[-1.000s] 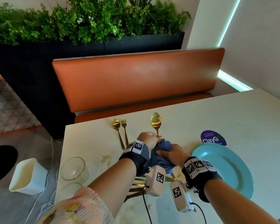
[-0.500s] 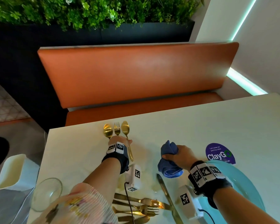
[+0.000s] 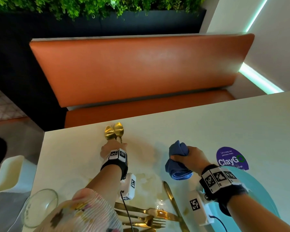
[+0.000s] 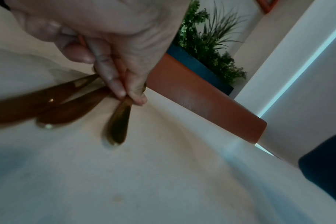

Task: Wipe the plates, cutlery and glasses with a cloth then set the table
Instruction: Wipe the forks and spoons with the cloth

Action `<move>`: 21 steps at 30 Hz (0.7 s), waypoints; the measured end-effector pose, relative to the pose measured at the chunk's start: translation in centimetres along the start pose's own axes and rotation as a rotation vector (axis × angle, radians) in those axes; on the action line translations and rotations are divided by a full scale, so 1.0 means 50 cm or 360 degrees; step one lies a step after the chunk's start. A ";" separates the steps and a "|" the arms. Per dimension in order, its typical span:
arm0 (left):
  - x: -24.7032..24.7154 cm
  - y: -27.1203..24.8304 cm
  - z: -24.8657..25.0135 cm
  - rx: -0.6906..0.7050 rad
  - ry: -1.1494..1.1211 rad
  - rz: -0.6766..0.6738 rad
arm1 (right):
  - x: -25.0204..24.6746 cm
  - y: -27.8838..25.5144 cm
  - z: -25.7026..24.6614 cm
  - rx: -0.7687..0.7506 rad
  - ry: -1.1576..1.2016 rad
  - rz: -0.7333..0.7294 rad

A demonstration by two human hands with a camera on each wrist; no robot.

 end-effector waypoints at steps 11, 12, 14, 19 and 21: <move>-0.002 -0.066 0.023 0.0352 0.0230 -0.0054 | -0.033 -0.079 0.015 0.0104 0.0155 0.0076; -0.001 -0.081 0.027 0.0407 0.0253 -0.0117 | -0.033 -0.086 0.020 0.0126 0.0185 0.0078; 0.007 -0.126 0.032 0.0580 0.0389 -0.0284 | -0.028 -0.101 0.032 0.0190 0.0288 0.0091; 0.042 -0.233 -0.006 0.0833 0.0697 -0.0610 | 0.003 -0.151 0.063 0.0318 0.0777 0.0019; 0.061 -0.262 -0.042 0.0870 0.0836 -0.0739 | 0.016 -0.177 0.077 0.0355 0.0964 0.0000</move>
Point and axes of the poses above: each hand's wrist, its own y-axis towards the middle knuckle, its own x-axis out of the palm, z = x × y, the point moved 6 cm from there along y, towards the middle knuckle, and after that the axes turned 1 degree about x, right-handed, at the moved point
